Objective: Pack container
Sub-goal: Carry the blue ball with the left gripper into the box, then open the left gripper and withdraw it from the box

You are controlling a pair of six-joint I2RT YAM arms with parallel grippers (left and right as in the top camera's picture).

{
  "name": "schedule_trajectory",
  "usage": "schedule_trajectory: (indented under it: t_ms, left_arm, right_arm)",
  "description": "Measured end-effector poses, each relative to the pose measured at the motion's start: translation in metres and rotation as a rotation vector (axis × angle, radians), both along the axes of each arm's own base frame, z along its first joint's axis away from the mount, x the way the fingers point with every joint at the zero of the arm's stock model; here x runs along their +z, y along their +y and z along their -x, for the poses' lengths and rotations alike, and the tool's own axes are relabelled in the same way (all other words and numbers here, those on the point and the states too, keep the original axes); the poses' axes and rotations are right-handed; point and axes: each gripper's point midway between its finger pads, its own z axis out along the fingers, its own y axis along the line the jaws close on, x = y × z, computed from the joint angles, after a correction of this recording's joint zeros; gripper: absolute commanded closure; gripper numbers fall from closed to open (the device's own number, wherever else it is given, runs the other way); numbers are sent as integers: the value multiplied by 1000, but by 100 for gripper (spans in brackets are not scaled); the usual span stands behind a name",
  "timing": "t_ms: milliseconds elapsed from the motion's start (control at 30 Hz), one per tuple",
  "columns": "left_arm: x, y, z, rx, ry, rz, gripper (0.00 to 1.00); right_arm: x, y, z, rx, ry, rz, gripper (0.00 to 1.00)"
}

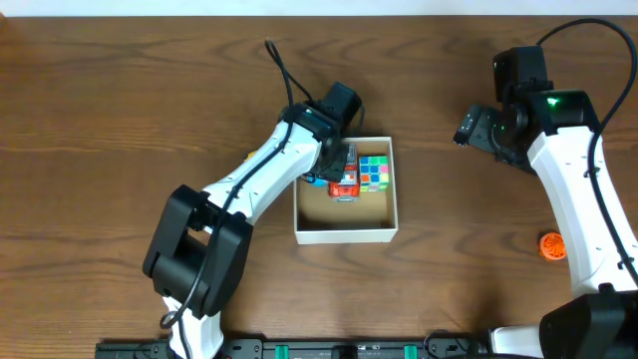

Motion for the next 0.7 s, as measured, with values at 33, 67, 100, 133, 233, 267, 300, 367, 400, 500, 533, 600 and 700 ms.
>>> schedule_trajectory:
  t_ms: [33, 67, 100, 133, 233, 267, 300, 367, 400, 500, 533, 600, 700]
  left_arm:
    - [1, 3, -2, 12, -3, -1, 22]
    - [2, 5, -4, 19, -7, 0, 21]
    - [4, 7, -7, 28, -13, 3, 20]
    - [5, 8, -9, 32, -17, 6, 19]
    - [7, 11, -10, 31, -18, 9, 19]
    - [7, 10, -10, 30, -20, 12, 19]
    - [7, 10, -10, 28, -20, 12, 19]
    - [7, 10, -10, 27, -21, 12, 19]
    - [8, 10, -10, 27, -22, 12, 19]
    - [10, 10, -10, 24, -25, 13, 19]
    - [12, 10, -10, 23, -28, 15, 19]
    - [17, 11, -11, 22, -39, 20, 19]
    - [30, 11, -12, 20, -66, 35, 19]
  right_arm:
    - [0, 0, 0, 0, 0, 0, 1]
    - [0, 0, 0, 0, 0, 0, 1]
    - [0, 0, 0, 0, 0, 0, 1]
    - [0, 0, 0, 0, 0, 0, 1]
    - [0, 0, 0, 0, 0, 0, 1]
    - [0, 0, 0, 0, 0, 0, 1]
    - [0, 0, 0, 0, 0, 0, 1]
    - [0, 0, 0, 0, 0, 0, 1]
    - [0, 0, 0, 0, 0, 0, 1]
    - [0, 0, 0, 0, 0, 0, 1]
    - [0, 0, 0, 0, 0, 0, 1]
    - [0, 0, 0, 0, 0, 1, 1]
    - [0, 0, 0, 1, 1, 0, 1]
